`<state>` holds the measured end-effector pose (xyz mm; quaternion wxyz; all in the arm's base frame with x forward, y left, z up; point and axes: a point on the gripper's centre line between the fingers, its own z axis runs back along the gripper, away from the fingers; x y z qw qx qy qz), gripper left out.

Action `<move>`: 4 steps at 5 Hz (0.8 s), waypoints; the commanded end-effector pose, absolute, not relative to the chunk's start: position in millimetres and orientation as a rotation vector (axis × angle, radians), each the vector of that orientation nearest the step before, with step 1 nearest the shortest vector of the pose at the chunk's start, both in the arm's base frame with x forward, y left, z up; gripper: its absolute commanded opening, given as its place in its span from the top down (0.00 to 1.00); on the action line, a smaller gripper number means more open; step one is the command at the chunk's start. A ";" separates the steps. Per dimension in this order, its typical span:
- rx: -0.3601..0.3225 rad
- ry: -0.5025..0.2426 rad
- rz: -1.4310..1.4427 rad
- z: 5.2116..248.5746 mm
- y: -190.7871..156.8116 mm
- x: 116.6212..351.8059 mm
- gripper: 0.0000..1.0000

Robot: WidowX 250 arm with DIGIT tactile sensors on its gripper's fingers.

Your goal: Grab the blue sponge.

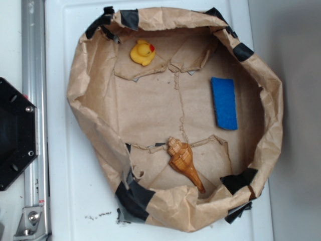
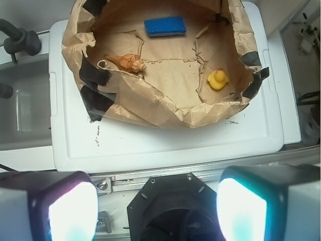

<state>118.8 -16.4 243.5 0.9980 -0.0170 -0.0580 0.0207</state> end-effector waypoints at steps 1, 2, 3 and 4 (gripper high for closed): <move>-0.034 -0.116 0.041 243.5 -16.4 118.8 0.00; -0.051 -0.175 0.182 214.9 -9.3 168.8 0.00; -0.132 -0.105 0.307 191.4 -9.0 214.3 0.00; -0.201 -0.089 0.423 160.2 -5.4 245.9 0.00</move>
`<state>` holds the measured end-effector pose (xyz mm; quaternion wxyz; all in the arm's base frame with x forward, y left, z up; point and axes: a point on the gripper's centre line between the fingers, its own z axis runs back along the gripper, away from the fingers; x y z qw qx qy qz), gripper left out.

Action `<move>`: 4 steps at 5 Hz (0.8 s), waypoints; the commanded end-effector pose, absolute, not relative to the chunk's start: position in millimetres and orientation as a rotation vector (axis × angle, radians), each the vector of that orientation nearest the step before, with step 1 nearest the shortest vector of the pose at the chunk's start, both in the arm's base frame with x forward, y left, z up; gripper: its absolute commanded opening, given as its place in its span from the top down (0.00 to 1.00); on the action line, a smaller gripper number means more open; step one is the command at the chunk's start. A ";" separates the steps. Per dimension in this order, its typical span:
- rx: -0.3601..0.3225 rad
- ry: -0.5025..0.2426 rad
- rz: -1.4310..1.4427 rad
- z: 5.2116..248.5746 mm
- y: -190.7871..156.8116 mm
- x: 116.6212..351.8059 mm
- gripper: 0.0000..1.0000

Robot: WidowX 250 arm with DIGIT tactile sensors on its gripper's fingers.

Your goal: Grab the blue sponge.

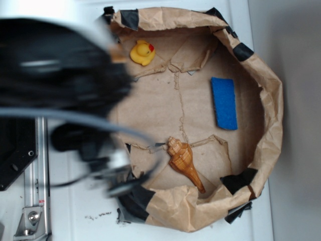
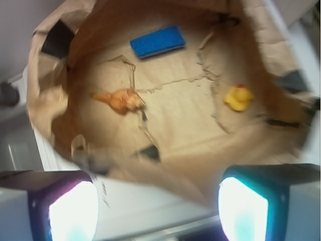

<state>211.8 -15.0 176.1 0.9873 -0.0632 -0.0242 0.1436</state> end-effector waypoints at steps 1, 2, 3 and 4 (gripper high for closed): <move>-0.315 -0.276 0.381 125.9 -10.0 280.4 0.00; -0.290 -0.292 0.414 113.3 -4.4 292.5 0.00; -0.290 -0.291 0.452 110.5 5.9 301.5 0.00; -0.290 -0.291 0.452 110.5 5.9 301.5 0.00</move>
